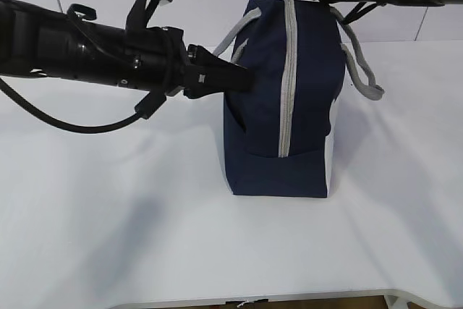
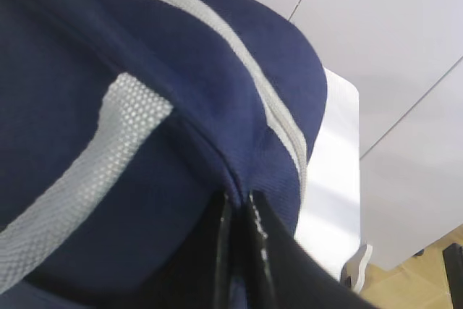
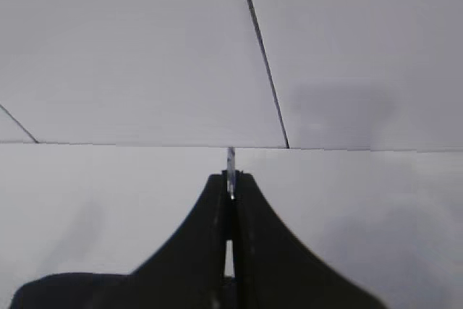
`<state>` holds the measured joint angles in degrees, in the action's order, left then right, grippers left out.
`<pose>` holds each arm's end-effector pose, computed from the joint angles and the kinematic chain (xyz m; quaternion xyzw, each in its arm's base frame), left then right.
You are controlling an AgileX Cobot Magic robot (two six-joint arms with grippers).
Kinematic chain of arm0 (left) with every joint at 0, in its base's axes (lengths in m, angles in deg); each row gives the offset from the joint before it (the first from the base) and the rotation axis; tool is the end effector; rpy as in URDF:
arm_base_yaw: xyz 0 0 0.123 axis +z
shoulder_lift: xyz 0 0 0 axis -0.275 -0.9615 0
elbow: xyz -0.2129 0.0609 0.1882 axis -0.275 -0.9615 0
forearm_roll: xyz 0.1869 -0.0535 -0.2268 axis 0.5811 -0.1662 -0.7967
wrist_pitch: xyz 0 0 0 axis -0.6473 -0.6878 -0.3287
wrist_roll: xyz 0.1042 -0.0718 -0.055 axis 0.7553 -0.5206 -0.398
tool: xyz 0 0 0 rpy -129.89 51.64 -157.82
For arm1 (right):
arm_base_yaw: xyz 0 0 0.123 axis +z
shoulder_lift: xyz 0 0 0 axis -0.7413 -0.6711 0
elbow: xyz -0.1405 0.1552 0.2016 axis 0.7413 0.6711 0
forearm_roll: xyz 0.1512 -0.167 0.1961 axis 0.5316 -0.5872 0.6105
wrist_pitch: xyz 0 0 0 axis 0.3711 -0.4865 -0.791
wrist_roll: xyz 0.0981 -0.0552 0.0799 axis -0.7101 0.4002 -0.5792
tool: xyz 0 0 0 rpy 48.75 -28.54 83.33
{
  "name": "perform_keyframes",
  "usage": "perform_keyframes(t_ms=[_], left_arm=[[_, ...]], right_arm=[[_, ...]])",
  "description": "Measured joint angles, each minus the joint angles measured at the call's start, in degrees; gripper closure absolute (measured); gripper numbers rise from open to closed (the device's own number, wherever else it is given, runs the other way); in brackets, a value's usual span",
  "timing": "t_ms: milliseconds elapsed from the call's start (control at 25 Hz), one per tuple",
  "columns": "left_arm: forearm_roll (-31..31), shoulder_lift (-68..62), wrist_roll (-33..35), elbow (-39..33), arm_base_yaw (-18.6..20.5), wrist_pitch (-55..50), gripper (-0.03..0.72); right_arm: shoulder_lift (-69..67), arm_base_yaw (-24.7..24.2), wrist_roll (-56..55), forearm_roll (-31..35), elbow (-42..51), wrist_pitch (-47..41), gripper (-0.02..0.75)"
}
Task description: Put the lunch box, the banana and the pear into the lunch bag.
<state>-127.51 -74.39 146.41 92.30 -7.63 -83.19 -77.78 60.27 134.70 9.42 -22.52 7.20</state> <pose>0.3726 -0.2788 0.1878 0.3508 0.7303 -0.4627 0.3599 0.5558 0.1415 0.2574 -0.0452 0.8005 0.1771 0.5708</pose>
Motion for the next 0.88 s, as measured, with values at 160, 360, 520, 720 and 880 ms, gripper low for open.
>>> perform_keyframes(t_ms=[160,360,520,720,880], left_arm=[[0.6,0.0,-0.1,0.0,1.5,-0.5,0.697],[1.2,0.0,-0.1,0.0,3.8,-0.8,0.697],[1.4,0.0,-0.1,0.0,5.6,-0.8,0.697],[1.5,0.0,-0.1,0.0,7.6,-0.8,0.698],[1.5,0.0,-0.1,0.0,8.8,-0.7,0.697]], right_arm=[[1.5,-0.3,0.0,-5.1,1.1,-1.4,0.72],[4.1,-0.3,0.1,-10.7,3.9,-1.9,0.72],[5.9,-0.4,0.1,-14.4,6.9,-3.0,0.72],[11.1,-0.9,0.0,-17.7,13.7,-4.2,0.72],[16.7,-1.6,0.0,-19.4,20.4,-5.5,0.72]])
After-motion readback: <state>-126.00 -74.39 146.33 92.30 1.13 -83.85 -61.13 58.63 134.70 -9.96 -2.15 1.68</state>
